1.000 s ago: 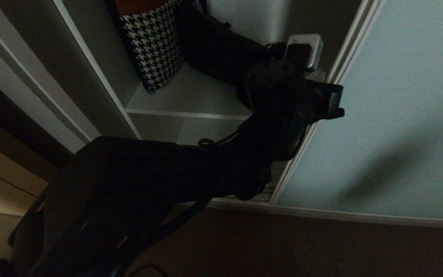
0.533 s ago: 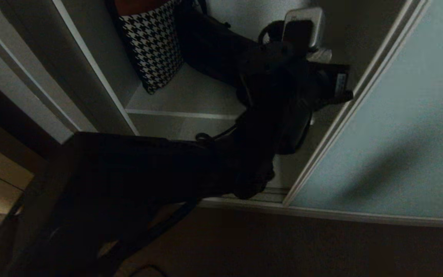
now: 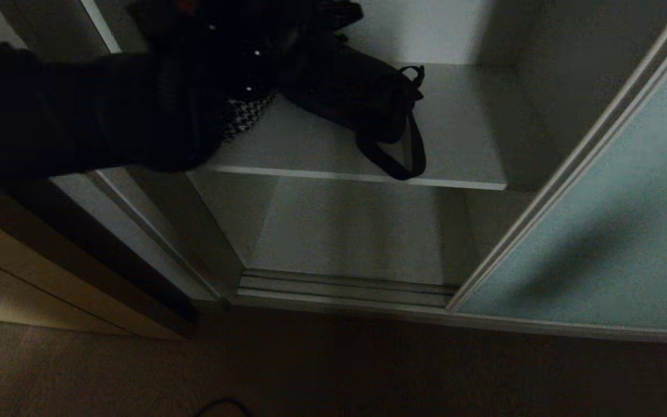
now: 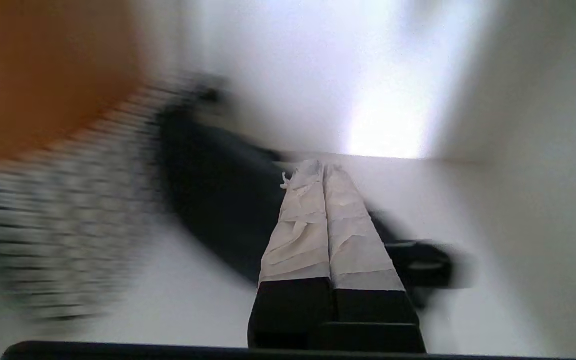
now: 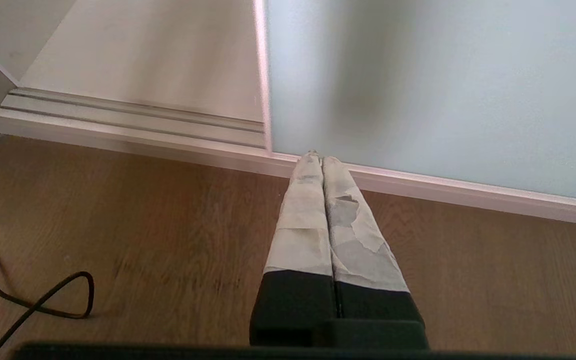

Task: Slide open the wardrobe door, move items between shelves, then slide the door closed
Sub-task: Open the door, then place the bag on the lower shelf

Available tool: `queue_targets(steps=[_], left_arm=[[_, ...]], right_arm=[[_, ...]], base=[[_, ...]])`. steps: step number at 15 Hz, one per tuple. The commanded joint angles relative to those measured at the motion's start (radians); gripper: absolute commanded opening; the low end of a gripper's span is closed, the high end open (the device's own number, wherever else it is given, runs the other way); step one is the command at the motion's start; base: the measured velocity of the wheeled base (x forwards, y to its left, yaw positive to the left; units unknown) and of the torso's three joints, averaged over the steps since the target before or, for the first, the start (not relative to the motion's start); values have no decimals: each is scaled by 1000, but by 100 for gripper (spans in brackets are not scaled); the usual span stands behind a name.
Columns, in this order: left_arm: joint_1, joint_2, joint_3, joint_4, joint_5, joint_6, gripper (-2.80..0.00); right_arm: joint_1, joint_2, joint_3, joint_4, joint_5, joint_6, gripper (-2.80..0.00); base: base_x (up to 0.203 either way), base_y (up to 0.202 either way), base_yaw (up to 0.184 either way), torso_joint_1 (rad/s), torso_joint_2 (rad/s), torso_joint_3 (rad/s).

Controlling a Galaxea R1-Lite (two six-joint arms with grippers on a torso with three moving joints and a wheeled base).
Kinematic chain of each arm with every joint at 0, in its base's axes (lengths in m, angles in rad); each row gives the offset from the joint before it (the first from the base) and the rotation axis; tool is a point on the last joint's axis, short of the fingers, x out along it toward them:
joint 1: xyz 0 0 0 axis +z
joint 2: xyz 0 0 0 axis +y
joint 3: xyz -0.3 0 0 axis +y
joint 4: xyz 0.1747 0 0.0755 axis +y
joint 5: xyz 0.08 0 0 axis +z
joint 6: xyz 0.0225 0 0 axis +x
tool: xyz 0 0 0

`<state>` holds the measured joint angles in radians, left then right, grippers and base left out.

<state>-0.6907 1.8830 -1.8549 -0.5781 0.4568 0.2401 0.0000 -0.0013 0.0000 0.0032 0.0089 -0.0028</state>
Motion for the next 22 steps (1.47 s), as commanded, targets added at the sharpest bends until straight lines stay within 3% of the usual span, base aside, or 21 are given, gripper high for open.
queue_targets(steps=[1, 3, 5, 7, 11, 15, 19, 20, 22], left_arm=[[59, -182, 94, 56, 6, 33, -280], [91, -350, 219, 211, 7, 53, -280], [131, -499, 321, 478, -4, 44, -280], [180, -579, 415, 612, -47, -83, -280], [206, -601, 539, 629, -61, -306, -280], [202, -437, 445, 625, -63, -415, -280], [201, -202, 200, 632, -63, -516, -280], [194, -162, 143, 634, -72, -527, -280], [146, -111, 93, 637, -161, -562, -280]], right_arm=[[0, 1, 0, 0, 0, 0, -280], [0, 1, 0, 0, 0, 0, -280], [0, 1, 0, 0, 0, 0, -280], [0, 1, 0, 0, 0, 0, -280], [0, 1, 0, 0, 0, 0, -280], [0, 1, 0, 0, 0, 0, -280], [0, 1, 0, 0, 0, 0, -280], [0, 1, 0, 0, 0, 0, -280], [0, 1, 0, 0, 0, 0, -280]], base=[[0, 0, 0, 0, 0, 0], [0, 0, 0, 0, 0, 0], [0, 0, 0, 0, 0, 0], [0, 0, 0, 0, 0, 0], [0, 0, 0, 0, 0, 0], [0, 0, 0, 0, 0, 0], [0, 0, 0, 0, 0, 0], [0, 0, 0, 0, 0, 0], [0, 0, 0, 0, 0, 0]])
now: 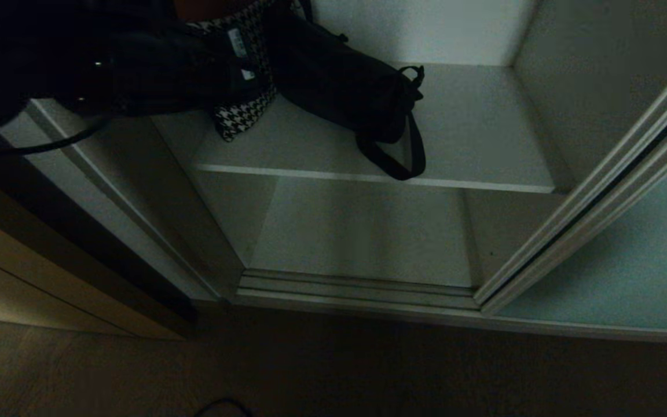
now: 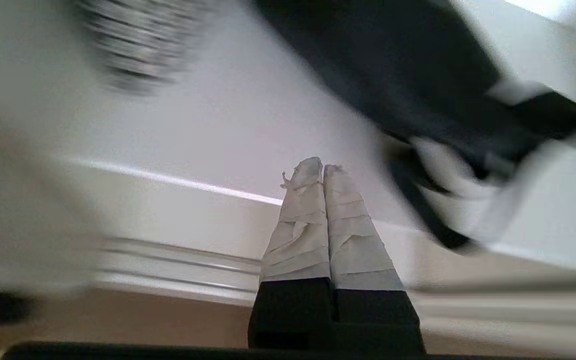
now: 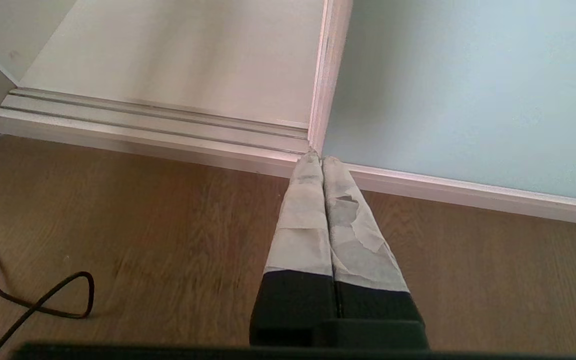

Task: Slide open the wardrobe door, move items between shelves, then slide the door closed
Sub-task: Place the bag on the lower shelf

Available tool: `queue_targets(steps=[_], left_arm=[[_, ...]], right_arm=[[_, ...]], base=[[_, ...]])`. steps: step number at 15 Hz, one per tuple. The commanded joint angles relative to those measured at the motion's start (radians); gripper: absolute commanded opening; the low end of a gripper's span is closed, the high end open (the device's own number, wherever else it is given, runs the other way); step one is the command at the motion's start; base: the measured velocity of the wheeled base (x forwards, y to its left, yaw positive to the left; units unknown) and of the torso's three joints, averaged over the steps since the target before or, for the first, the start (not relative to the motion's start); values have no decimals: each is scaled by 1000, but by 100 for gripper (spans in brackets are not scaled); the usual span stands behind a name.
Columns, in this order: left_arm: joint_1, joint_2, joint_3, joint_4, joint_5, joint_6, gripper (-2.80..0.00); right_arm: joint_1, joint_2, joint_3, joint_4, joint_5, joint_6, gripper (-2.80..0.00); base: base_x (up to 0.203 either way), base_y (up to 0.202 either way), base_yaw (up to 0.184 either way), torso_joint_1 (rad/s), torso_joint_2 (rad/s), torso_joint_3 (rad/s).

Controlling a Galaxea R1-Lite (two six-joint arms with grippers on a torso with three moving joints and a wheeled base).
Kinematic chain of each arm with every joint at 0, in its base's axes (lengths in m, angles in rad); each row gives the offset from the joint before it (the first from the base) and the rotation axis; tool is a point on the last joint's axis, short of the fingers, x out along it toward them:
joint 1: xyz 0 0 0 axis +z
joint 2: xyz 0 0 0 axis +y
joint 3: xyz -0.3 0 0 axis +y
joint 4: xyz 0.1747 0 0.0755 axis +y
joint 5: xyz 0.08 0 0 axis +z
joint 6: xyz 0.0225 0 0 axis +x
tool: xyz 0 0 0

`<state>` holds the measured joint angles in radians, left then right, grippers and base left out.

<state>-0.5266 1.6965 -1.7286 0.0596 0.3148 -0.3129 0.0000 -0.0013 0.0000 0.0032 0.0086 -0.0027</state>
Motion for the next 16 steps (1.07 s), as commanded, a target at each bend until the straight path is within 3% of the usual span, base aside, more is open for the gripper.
queue_targets(steps=[1, 4, 5, 8, 10, 14, 16], left_arm=[[-45, 104, -56, 1, -42, -45, -280], [-77, 147, -97, 0, -146, -130, -280], [-83, 169, -123, 3, -146, -149, 0], [-84, 234, -203, -5, -144, -215, 0], [-83, 268, -204, -25, -147, -221, 0], [-82, 384, -203, -260, -99, -232, 0], [-78, 399, -195, -294, -92, -240, 0]], right_arm=[[0, 1, 0, 0, 1, 0, -280], [0, 1, 0, 0, 1, 0, -280], [0, 1, 0, 0, 1, 0, -280], [0, 1, 0, 0, 1, 0, -280], [0, 1, 0, 0, 1, 0, -280], [0, 1, 0, 0, 1, 0, -280], [0, 1, 0, 0, 1, 0, -280]], base=[[0, 0, 0, 0, 0, 0], [0, 0, 0, 0, 0, 0], [0, 0, 0, 0, 0, 0], [0, 0, 0, 0, 0, 0], [0, 0, 0, 0, 0, 0], [0, 0, 0, 0, 0, 0], [0, 0, 0, 0, 0, 0]])
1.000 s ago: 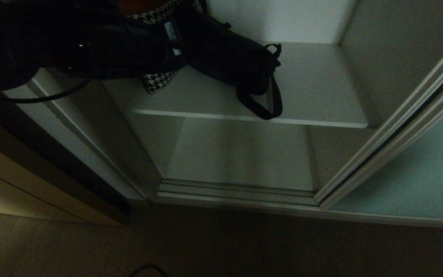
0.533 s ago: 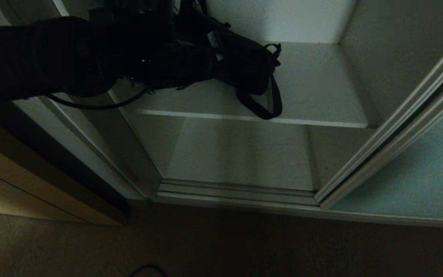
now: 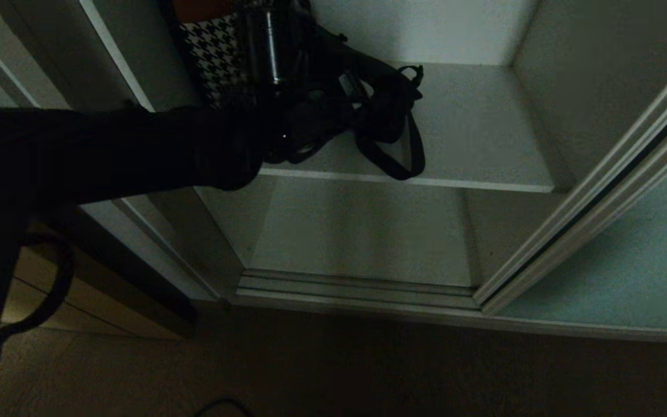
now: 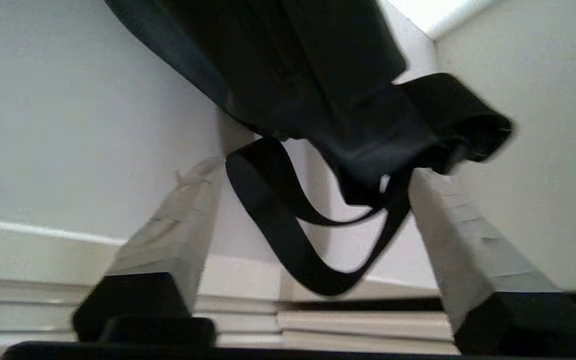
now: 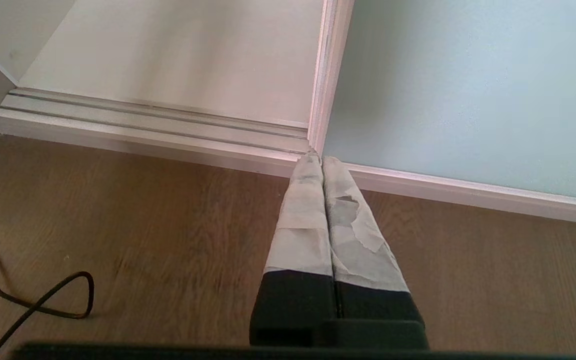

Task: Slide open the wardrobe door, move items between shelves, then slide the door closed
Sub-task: Place the bag on the lower shelf

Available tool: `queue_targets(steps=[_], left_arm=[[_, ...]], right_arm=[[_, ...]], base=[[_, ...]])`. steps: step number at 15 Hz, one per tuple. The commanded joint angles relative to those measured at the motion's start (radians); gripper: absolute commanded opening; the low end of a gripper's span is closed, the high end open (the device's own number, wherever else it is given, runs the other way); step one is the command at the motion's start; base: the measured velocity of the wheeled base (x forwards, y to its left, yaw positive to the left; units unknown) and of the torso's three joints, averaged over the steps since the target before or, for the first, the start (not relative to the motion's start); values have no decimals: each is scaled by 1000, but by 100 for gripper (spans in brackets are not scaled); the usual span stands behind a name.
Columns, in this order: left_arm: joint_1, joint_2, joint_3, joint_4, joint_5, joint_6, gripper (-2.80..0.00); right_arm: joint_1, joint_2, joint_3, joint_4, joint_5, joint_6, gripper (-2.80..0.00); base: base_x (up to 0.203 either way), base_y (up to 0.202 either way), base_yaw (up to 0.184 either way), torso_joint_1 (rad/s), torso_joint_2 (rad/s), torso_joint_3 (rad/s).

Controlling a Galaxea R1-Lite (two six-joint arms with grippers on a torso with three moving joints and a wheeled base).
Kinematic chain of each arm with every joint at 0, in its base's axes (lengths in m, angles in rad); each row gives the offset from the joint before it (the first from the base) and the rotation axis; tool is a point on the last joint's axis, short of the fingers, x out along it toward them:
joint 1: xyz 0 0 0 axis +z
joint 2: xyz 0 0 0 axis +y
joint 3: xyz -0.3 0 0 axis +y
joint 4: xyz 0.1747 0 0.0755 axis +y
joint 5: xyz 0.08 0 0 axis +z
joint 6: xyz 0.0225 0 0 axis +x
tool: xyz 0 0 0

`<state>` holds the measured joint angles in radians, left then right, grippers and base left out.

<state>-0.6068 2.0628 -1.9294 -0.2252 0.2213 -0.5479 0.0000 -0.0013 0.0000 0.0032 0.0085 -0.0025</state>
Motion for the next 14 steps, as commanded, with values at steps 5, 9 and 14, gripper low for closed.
queue_targets(steps=[5, 9, 14], left_arm=[[8, 10, 36, -99, -12, 39, 0], [7, 0, 113, -223, -24, 41, 0], [13, -14, 165, -249, -31, 46, 0]], right_arm=[[0, 1, 0, 0, 1, -1, -280], [0, 1, 0, 0, 1, -1, -280], [0, 1, 0, 0, 1, -1, -280]], base=[[0, 0, 0, 0, 0, 0], [0, 0, 0, 0, 0, 0], [0, 0, 0, 0, 0, 0]])
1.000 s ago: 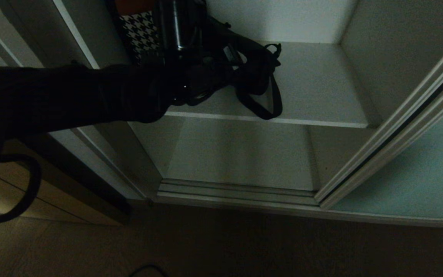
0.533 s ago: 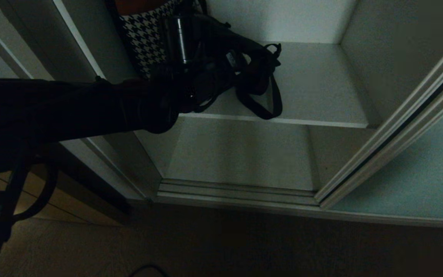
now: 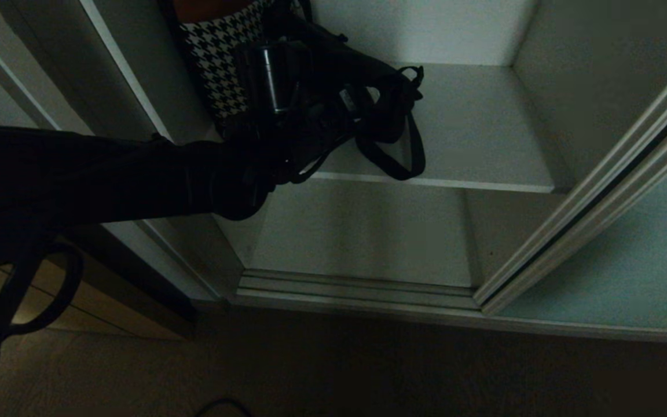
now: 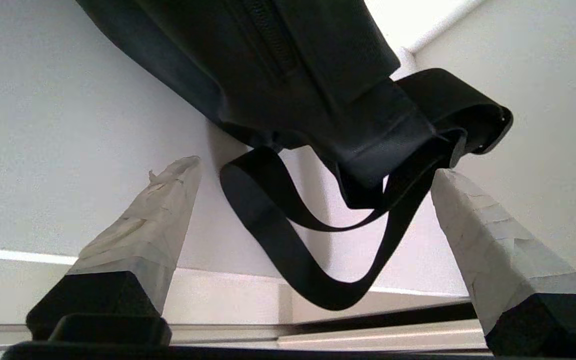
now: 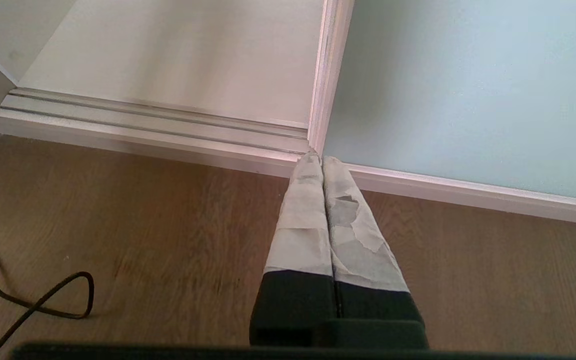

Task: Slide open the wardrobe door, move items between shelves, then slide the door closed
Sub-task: Place the bag on the lower shelf

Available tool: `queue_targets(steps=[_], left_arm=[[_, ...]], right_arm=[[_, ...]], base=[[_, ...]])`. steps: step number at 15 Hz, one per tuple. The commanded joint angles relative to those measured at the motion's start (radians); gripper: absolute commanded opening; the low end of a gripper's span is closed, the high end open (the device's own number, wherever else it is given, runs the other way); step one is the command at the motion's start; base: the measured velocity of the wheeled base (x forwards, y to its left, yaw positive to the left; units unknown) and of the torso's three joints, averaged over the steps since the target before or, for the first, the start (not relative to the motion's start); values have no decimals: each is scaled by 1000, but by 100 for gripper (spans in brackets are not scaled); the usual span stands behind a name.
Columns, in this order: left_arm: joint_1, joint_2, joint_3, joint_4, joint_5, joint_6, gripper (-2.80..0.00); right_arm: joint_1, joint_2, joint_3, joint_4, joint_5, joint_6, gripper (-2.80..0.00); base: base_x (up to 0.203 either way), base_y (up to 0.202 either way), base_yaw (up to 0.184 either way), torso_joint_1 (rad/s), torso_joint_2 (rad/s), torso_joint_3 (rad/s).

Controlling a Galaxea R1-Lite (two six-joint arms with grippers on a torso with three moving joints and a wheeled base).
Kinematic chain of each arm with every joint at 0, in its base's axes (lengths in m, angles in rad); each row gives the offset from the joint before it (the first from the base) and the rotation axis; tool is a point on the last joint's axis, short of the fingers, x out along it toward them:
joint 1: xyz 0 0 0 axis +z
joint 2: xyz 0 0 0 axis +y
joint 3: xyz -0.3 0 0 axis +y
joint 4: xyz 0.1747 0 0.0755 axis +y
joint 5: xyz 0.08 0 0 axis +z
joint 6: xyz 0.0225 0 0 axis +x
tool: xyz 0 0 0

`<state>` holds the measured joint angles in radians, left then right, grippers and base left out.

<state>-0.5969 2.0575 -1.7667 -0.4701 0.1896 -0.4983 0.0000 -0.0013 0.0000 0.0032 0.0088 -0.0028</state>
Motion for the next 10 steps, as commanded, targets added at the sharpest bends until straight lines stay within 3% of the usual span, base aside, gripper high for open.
queue_targets(steps=[1, 4, 7, 10], left_arm=[[5, -11, 1, -4, -2, -3, 0], [6, -17, 1, -7, -29, -5, 0], [6, -17, 7, 2, -35, 0, 0], [6, -61, 47, 5, -36, 27, 0]], right_arm=[[0, 1, 0, 0, 0, 0, -280], [0, 1, 0, 0, 0, 0, -280], [0, 1, 0, 0, 0, 0, -280], [0, 1, 0, 0, 0, 0, -280]], base=[[0, 0, 0, 0, 0, 0], [177, -52, 10, 0, 4, 4], [181, -167, 4, 5, 3, 1], [11, -16, -5, 1, 1, 0]])
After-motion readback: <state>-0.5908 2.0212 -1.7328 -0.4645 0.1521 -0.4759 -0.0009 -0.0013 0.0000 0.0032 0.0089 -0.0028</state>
